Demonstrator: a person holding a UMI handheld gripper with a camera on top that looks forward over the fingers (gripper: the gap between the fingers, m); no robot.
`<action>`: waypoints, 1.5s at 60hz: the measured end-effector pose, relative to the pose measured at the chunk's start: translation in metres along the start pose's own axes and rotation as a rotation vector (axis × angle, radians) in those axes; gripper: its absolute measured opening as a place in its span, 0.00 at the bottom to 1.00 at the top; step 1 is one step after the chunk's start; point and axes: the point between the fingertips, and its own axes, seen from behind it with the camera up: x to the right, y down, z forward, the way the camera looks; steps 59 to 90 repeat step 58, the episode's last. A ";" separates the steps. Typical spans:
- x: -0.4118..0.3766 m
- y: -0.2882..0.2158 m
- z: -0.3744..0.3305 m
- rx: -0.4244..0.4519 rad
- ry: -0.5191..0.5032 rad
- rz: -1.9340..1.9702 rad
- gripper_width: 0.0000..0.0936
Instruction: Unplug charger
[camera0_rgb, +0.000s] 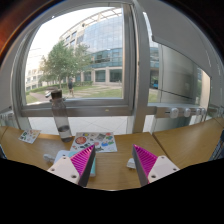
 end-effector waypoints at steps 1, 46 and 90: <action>-0.009 -0.002 -0.004 0.008 -0.012 0.006 0.79; -0.254 0.108 -0.123 -0.064 -0.147 -0.027 0.88; -0.257 0.108 -0.125 -0.054 -0.137 -0.042 0.88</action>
